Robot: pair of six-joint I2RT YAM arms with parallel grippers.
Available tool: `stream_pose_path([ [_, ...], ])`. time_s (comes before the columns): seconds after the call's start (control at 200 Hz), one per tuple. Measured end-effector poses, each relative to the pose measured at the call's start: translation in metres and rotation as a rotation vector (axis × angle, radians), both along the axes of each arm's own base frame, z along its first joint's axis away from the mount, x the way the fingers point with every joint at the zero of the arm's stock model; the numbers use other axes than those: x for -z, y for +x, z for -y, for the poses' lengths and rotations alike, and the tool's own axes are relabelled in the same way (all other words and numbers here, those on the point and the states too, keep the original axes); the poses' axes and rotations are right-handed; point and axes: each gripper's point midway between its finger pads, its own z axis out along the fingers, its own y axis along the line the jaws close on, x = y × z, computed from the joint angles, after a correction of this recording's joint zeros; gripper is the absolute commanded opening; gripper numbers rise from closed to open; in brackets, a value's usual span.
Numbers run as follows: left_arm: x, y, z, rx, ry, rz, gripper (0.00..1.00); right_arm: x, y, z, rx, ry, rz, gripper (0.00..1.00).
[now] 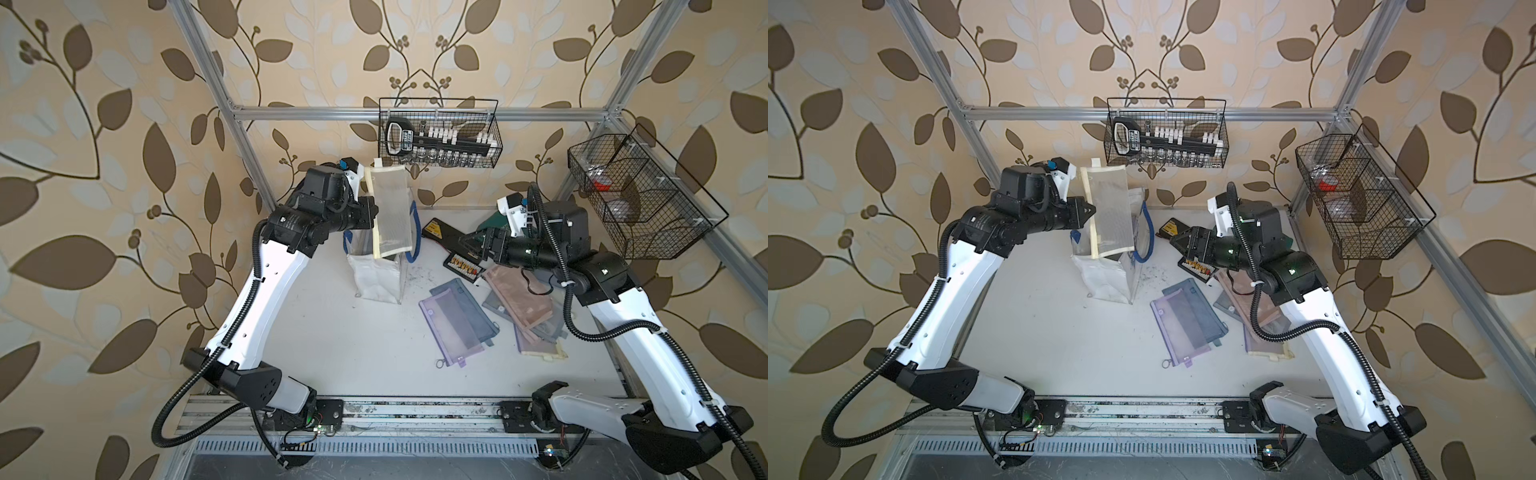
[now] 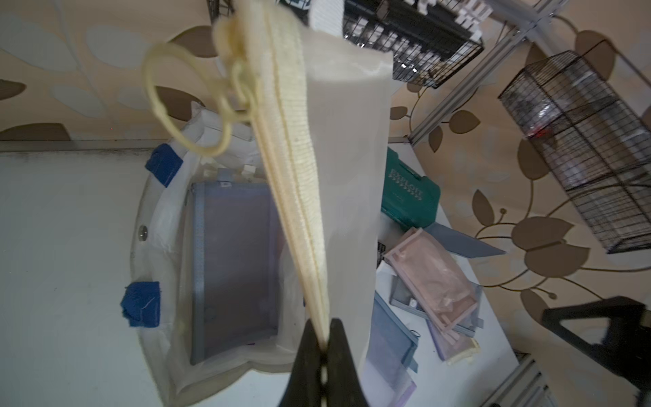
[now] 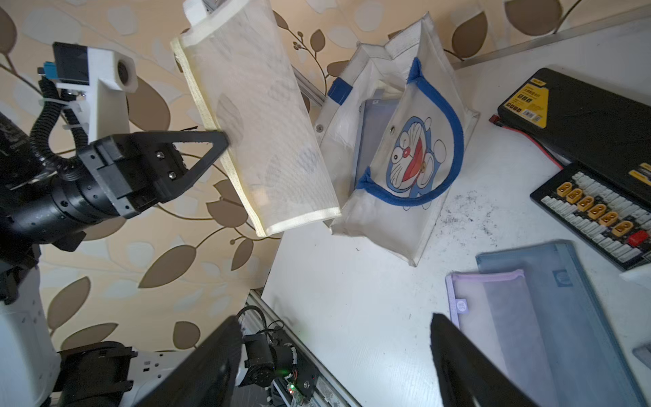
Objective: Put the pencil pouch into the canvas bag
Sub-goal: Place the pencil pouch in the canvas bag.
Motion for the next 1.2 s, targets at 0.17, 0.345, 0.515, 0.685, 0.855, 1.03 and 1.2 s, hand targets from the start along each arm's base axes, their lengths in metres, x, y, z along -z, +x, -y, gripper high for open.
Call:
stream_pose_path([
  [0.17, 0.035, 0.024, -0.009, -0.001, 0.179, -0.010, 0.00, 0.024, -0.003, 0.007, 0.007, -0.076, -0.036, 0.83],
  [0.345, 0.045, 0.040, -0.023, -0.015, 0.279, 0.024, 0.00, 0.048, -0.009, 0.013, 0.011, -0.123, -0.084, 0.83],
  [0.515, 0.047, 0.061, -0.041, -0.061, 0.309, 0.047, 0.00, 0.055, -0.011, 0.014, 0.012, -0.133, -0.103, 0.83],
  [0.685, 0.068, 0.086, -0.039, -0.060, 0.305, 0.030, 0.00, 0.058, -0.011, 0.014, 0.012, -0.135, -0.108, 0.83],
  [0.855, 0.091, 0.089, -0.024, -0.006, 0.254, -0.002, 0.00, 0.067, -0.012, 0.015, 0.011, -0.144, -0.130, 0.83],
  [1.03, 0.119, 0.076, -0.009, 0.065, 0.181, -0.083, 0.00, 0.084, -0.014, 0.016, 0.011, -0.157, -0.164, 0.83],
  [1.2, 0.123, 0.069, 0.000, 0.102, 0.132, -0.120, 0.00, 0.088, -0.011, 0.014, 0.010, -0.154, -0.157, 0.83],
])
